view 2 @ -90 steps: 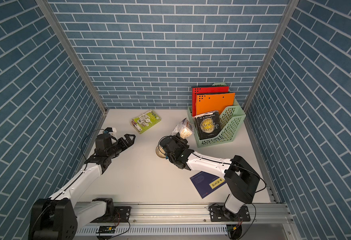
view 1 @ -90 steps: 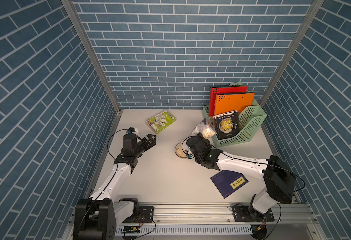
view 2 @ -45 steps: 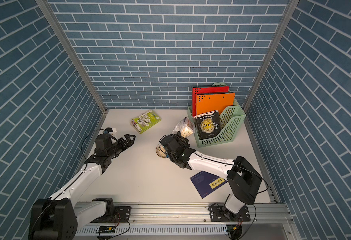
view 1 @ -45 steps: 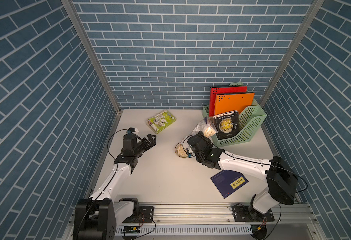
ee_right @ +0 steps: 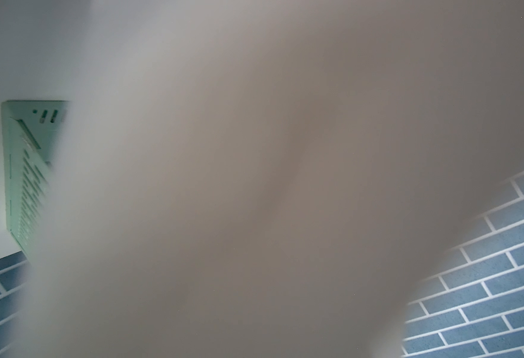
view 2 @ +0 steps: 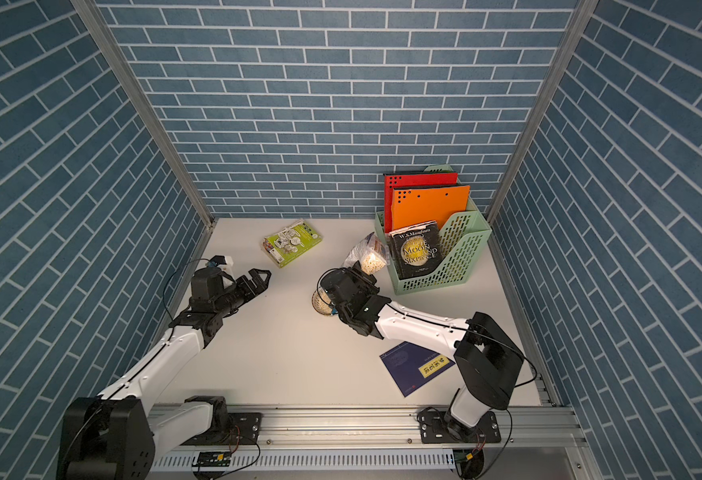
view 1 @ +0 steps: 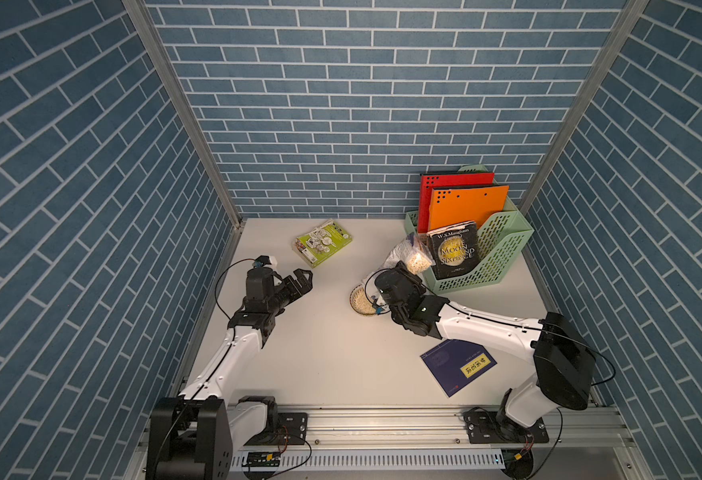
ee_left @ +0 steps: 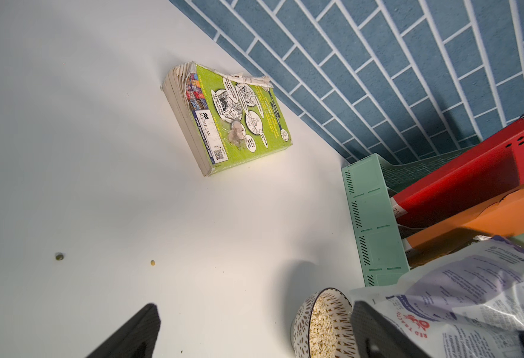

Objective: Pour the oats into the breakfast bowl
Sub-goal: Pour the oats into the bowl.

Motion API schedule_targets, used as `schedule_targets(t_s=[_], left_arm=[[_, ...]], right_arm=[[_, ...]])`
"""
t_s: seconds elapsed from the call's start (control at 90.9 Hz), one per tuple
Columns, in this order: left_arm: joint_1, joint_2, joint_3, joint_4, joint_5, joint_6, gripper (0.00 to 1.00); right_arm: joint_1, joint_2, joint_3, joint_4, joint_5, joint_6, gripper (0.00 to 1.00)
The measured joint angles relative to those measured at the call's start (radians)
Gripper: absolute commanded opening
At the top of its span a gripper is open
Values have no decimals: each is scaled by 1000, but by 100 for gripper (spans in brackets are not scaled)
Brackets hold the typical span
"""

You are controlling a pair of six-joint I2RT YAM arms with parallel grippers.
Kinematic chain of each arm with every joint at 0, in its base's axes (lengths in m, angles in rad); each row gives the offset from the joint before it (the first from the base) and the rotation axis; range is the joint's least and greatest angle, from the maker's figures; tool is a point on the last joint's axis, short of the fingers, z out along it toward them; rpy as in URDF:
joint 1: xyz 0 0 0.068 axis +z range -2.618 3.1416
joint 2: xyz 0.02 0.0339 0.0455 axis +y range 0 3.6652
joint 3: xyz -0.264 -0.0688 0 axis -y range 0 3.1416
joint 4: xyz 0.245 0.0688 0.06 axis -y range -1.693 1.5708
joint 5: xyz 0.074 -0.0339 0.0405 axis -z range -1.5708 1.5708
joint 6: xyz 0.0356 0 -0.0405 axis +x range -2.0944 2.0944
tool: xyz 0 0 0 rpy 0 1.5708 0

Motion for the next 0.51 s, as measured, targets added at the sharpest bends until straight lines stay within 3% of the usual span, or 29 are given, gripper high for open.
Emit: schedule_targets(t_s=[0.506], left_arm=[[0, 0, 1, 0, 0, 10, 100]], right_arm=[[7, 0, -20, -3, 0, -3, 0]])
